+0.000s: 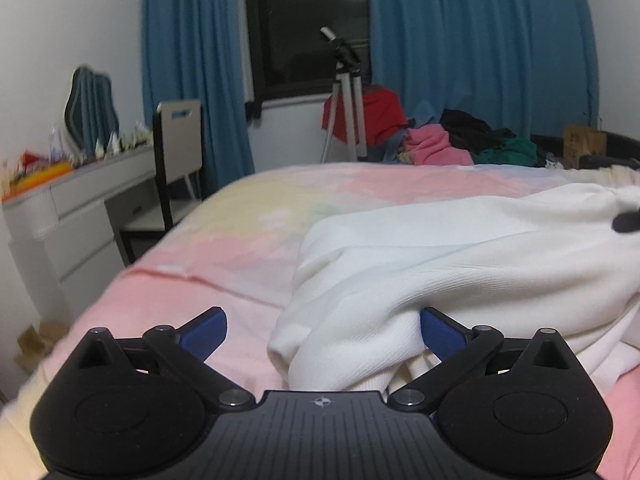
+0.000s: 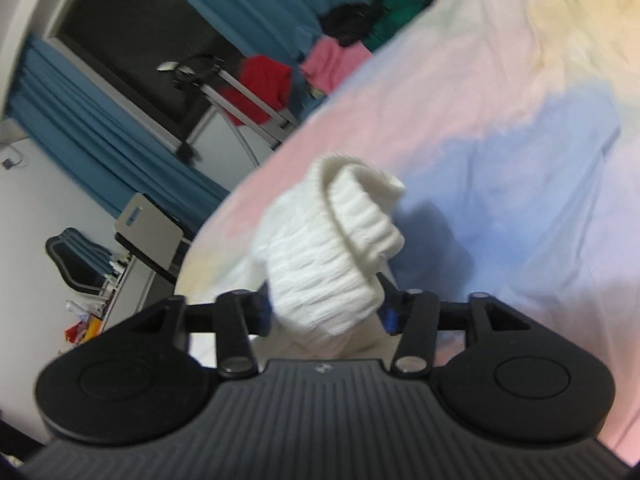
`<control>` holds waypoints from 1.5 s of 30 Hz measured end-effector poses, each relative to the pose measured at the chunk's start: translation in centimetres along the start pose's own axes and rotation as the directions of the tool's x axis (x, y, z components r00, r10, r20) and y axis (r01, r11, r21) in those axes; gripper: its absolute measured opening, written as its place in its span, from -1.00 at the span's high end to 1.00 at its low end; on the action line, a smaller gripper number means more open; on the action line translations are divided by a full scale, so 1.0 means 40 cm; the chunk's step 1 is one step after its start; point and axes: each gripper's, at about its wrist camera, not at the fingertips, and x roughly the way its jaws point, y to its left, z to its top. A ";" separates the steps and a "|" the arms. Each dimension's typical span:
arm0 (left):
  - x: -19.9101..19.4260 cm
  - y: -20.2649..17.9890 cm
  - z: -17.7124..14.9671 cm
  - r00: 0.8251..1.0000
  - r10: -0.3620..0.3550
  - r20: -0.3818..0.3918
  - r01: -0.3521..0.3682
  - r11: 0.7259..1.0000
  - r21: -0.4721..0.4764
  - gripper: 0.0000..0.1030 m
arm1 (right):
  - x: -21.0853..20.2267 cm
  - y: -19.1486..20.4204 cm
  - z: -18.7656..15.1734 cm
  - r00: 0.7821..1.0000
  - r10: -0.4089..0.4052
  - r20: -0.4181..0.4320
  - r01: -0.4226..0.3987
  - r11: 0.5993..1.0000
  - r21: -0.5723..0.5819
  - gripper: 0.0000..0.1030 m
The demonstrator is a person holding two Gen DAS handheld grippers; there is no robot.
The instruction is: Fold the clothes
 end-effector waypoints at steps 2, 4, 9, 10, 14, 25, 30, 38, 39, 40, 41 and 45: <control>0.001 0.015 -0.003 1.000 -0.011 -0.025 0.011 0.999 -0.035 -1.00 | 0.008 -0.012 -0.007 1.000 -0.026 -0.016 0.026 0.999 0.023 -0.46; 0.002 0.033 -0.001 0.998 -0.028 -0.051 0.024 0.997 -0.075 -0.98 | 0.017 -0.015 -0.019 0.998 -0.057 -0.027 0.058 0.998 0.028 -0.68; 0.005 0.072 0.008 0.994 -0.057 -0.096 0.040 0.985 -0.165 -0.97 | 0.048 -0.034 -0.038 0.993 -0.017 -0.113 0.024 0.998 0.053 -0.68; 0.005 0.078 0.007 0.993 -0.061 -0.104 0.043 0.984 -0.175 -0.97 | 0.057 -0.035 -0.042 0.992 -0.012 -0.127 0.018 0.999 0.050 -0.68; 0.007 0.099 0.008 0.988 -0.082 -0.129 0.054 0.977 -0.206 -0.97 | 0.105 -0.040 -0.052 0.983 -0.016 -0.184 0.023 0.999 0.036 -0.87; 0.014 0.128 0.016 0.975 -0.133 -0.175 0.087 0.965 -0.246 -0.94 | 0.089 0.029 -0.065 0.980 -0.072 -0.187 0.050 0.992 -0.115 -0.21; 0.004 0.137 0.033 0.951 -0.201 -0.234 0.127 0.946 -0.297 -0.89 | 0.066 0.050 -0.069 0.986 -0.093 -0.139 0.072 0.986 -0.148 -0.05; -0.057 0.238 0.092 0.953 -0.298 -0.058 0.237 0.849 -0.472 -0.98 | 0.053 0.042 -0.074 0.988 -0.106 -0.112 0.089 0.985 -0.149 -0.03; -0.035 0.239 0.090 0.951 -0.302 -0.072 0.231 0.844 -0.485 -0.98 | 0.053 0.044 -0.076 0.988 -0.110 -0.108 0.092 0.984 -0.154 -0.03; -0.014 0.241 0.088 0.948 -0.306 -0.085 0.225 0.838 -0.497 -0.98 | 0.052 0.045 -0.078 0.988 -0.112 -0.105 0.095 0.983 -0.159 -0.03; 0.008 0.243 0.087 0.946 -0.310 -0.098 0.219 0.832 -0.510 -0.98 | 0.053 0.046 -0.079 0.988 -0.114 -0.103 0.096 0.982 -0.161 -0.03; 0.094 0.250 0.080 0.933 -0.328 -0.151 0.193 0.806 -0.559 -0.98 | 0.057 0.048 -0.080 0.988 -0.118 -0.102 0.102 0.982 -0.156 -0.03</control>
